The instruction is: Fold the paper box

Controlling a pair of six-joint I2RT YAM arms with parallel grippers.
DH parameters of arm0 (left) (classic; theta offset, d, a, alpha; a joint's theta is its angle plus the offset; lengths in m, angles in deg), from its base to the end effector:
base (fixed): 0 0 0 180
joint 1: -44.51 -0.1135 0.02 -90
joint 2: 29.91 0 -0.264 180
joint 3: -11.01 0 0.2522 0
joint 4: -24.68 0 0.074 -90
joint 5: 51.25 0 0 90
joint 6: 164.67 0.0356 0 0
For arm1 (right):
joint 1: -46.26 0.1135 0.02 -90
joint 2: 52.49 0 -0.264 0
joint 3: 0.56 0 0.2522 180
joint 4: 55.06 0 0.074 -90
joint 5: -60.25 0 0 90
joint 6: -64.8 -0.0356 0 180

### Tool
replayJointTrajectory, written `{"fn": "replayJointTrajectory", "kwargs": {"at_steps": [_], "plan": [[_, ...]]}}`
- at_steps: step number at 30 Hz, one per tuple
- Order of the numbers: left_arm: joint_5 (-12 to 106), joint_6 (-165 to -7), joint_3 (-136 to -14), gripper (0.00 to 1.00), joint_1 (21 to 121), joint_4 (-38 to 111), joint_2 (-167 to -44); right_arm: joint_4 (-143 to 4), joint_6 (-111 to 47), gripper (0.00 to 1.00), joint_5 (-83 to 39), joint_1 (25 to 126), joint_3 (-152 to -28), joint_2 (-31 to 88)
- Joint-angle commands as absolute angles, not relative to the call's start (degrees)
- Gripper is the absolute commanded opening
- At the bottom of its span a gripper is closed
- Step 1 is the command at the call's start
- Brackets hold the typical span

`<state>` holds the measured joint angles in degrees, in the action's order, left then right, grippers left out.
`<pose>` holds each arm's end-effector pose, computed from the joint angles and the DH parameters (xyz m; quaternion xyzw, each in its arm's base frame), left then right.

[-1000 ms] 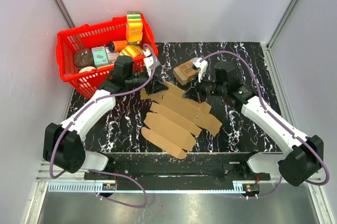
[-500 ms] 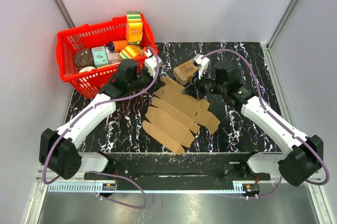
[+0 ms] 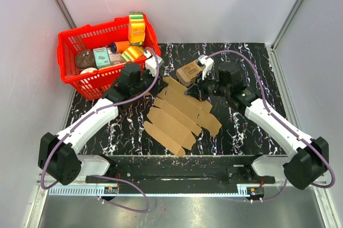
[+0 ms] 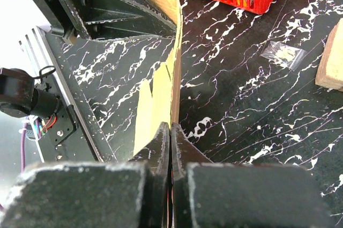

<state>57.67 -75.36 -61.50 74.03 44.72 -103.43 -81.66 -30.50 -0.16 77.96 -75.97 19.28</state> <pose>0.2534 -0.1568 0.3235 0.2925 0.7644 -0.2763 0.5037 0.2339 0.1651 0.3393 -0.3214 0.7526 0.3713 0.4388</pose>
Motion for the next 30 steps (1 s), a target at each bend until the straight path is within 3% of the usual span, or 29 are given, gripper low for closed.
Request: {"fn": "replayJointTrajectory", "kwargs": {"at_steps": [1, 10, 30], "plan": [[43.8, -78.8, -60.9, 0.24, 75.3, 41.4, -101.3, -79.2, -33.0, 0.0, -0.2, 78.7, -76.0, 18.1], [33.1, -79.6, -60.0, 0.28, 78.8, 41.2, -99.7, -78.4, -34.4, 0.0, -0.3, 79.2, -75.5, 18.6], [45.8, -78.5, -56.7, 0.4, 79.2, 34.4, -96.9, -78.0, -34.6, 0.0, -0.2, 79.5, -75.0, 19.5]]}}
